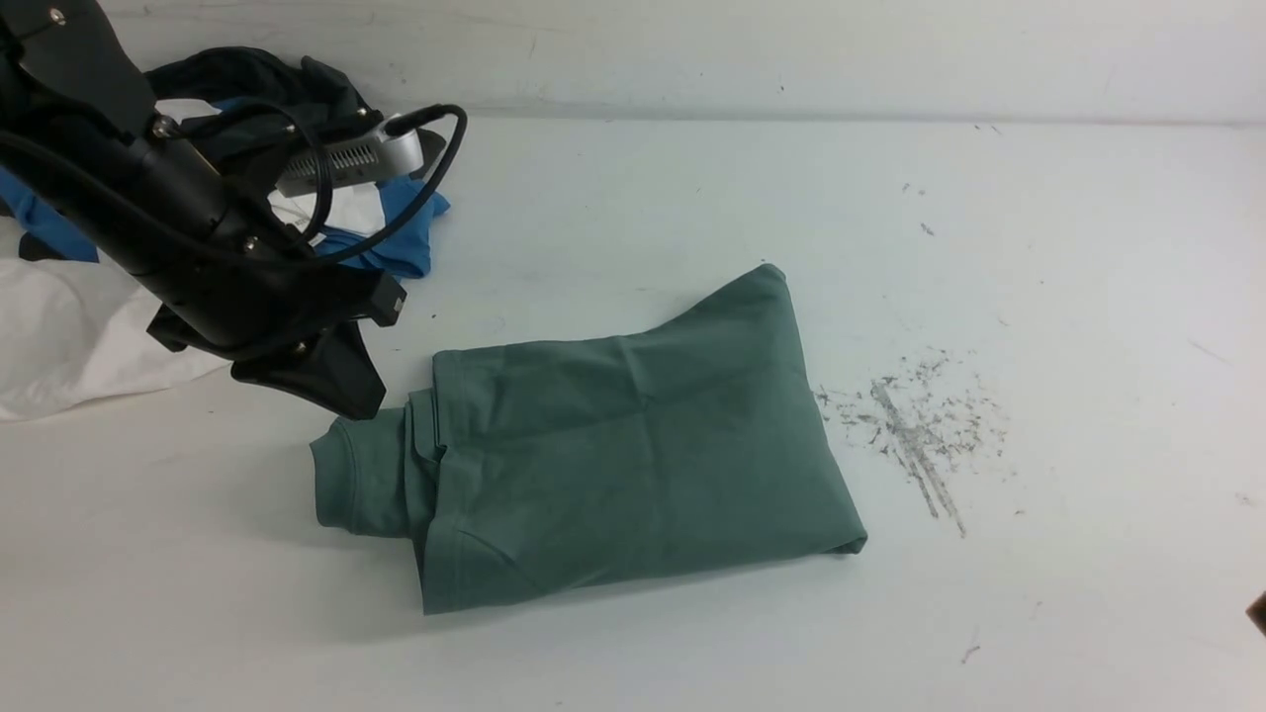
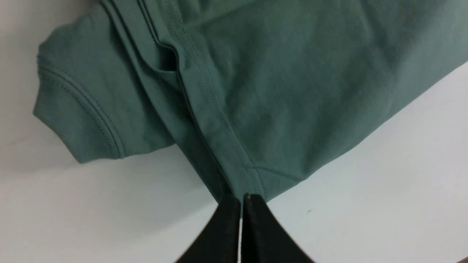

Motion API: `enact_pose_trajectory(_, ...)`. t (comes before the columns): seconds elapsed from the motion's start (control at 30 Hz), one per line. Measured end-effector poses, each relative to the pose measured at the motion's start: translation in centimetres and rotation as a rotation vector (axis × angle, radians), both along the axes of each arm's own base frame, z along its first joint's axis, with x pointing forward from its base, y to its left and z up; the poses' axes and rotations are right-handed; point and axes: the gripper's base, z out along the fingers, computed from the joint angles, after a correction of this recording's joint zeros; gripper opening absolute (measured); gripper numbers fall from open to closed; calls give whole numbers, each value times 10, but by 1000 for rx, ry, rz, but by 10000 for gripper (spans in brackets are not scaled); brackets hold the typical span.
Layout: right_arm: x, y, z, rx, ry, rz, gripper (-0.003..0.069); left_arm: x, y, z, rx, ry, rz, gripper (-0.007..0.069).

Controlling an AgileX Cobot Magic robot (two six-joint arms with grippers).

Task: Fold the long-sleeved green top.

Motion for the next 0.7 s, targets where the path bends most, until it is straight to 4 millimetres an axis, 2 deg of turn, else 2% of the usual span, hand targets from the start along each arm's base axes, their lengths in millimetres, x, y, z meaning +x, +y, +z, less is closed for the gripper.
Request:
enact_pose_trajectory(0.1,0,-7,-14,-33,46,-87,-15,0,0,0,0,0,0,-1)
enact_pose_trajectory(0.23,2,-15,-47,-51,124,-234,-15,0,0,0,0,-2,-3,-1)
enact_pose_trajectory(0.37,4,-19,-71,-17,226,-336,-15,-1,0,1,4,-12,-16,-1)
enact_pose_trajectory(0.63,5,-26,-73,18,247,-469,-15,-6,2,10,24,-45,-28,-1)
enact_pose_trajectory(0.7,5,-28,-73,24,248,-510,-15,-14,4,24,36,-89,-30,-1)
